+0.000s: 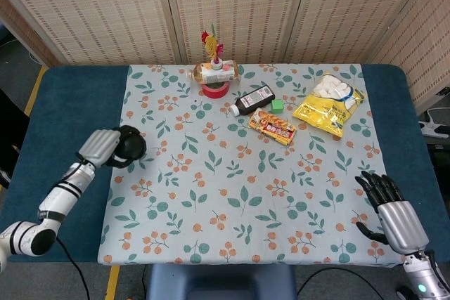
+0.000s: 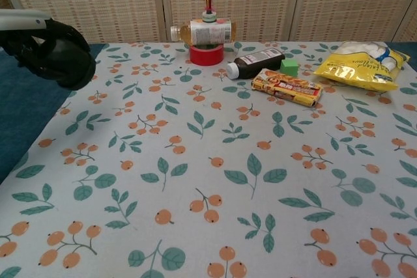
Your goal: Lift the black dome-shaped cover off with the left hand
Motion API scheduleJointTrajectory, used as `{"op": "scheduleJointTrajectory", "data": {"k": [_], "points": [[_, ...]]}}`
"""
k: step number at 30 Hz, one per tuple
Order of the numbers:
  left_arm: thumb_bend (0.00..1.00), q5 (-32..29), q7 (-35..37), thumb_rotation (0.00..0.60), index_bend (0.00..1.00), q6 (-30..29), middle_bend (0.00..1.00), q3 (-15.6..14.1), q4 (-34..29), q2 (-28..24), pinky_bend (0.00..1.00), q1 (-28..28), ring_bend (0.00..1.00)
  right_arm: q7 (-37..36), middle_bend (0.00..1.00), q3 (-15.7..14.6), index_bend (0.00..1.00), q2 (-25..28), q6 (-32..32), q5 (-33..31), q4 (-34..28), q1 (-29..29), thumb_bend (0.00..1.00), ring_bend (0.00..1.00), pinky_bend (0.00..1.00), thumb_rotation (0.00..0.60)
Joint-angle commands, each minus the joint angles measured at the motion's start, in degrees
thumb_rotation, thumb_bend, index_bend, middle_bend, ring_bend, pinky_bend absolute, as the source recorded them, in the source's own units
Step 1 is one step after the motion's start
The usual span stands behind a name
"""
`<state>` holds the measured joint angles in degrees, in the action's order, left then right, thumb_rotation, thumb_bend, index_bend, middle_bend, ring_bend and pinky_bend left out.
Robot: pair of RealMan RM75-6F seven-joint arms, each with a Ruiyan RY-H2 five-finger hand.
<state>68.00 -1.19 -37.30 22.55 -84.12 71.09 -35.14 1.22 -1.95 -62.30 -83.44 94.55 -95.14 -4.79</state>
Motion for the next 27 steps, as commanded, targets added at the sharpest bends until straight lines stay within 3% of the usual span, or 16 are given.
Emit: {"op": "scheduleJointTrajectory", "data": {"k": [1, 3, 5, 7, 10, 13, 16, 21, 27], "points": [[0.52, -9.62, -16.77, 0.600, 0.54, -3.91, 0.60, 2.97, 0.44, 4.90, 0.75, 5.62, 0.44, 0.39, 0.00, -0.09, 0.00, -0.22, 0.45, -0.05, -0.06, -0.19, 0.12, 0.00, 0.00, 0.600], [0.52, -10.43, -5.70, 0.600, 0.53, 9.47, 0.59, 2.90, -12.13, -3.06, 0.75, 6.64, 0.44, 0.38, 0.00, -0.27, 0.00, -0.26, 0.78, 0.05, -0.18, -0.29, 0.12, 0.00, 0.00, 0.600], [0.52, -8.72, 4.63, 0.600, 0.53, 22.17, 0.59, 5.80, -20.31, -8.56, 0.75, 7.46, 0.44, -0.26, 0.00, -0.56, 0.00, -0.03, 1.17, 0.35, -0.35, -0.46, 0.12, 0.00, 0.00, 0.600], [0.52, -5.68, 9.87, 0.600, 0.53, 29.88, 0.59, 9.80, -24.23, -9.70, 0.75, 9.44, 0.44, -0.44, 0.00, -0.71, 0.00, 0.14, 1.32, 0.53, -0.39, -0.54, 0.12, 0.00, 0.00, 0.600], [0.52, -3.34, 12.46, 0.600, 0.53, 35.15, 0.59, 14.86, -25.88, -8.31, 0.75, 12.60, 0.44, -0.70, 0.00, -0.76, 0.00, 0.27, 1.30, 0.57, -0.42, -0.54, 0.12, 0.00, 0.00, 0.600], [0.52, 1.06, 9.82, 0.600, 0.53, 33.52, 0.59, 18.49, -22.59, -5.44, 0.75, 14.91, 0.44, -1.13, 0.00, -0.77, 0.00, 0.46, 1.26, 0.51, -0.36, -0.53, 0.12, 0.00, 0.00, 0.600], [0.52, 5.02, 8.31, 0.600, 0.53, 27.05, 0.59, 18.03, -15.95, -2.04, 0.75, 14.27, 0.44, -1.27, 0.00, -0.76, 0.00, 0.52, 1.20, 0.62, -0.29, -0.58, 0.12, 0.00, 0.00, 0.600], [0.52, 7.33, 3.99, 0.600, 0.53, 18.55, 0.59, 12.02, -4.22, 2.69, 0.75, 9.28, 0.44, -1.08, 0.00, -0.85, 0.00, 0.43, 1.45, 0.66, -0.35, -0.69, 0.12, 0.00, 0.00, 0.600], [0.52, 5.19, -0.61, 0.600, 0.53, 14.25, 0.59, 4.82, 1.59, 5.76, 0.74, 4.72, 0.42, -0.44, 0.00, -0.77, 0.00, 0.17, 1.69, 0.27, -0.43, -0.71, 0.12, 0.00, 0.00, 0.600]]}}
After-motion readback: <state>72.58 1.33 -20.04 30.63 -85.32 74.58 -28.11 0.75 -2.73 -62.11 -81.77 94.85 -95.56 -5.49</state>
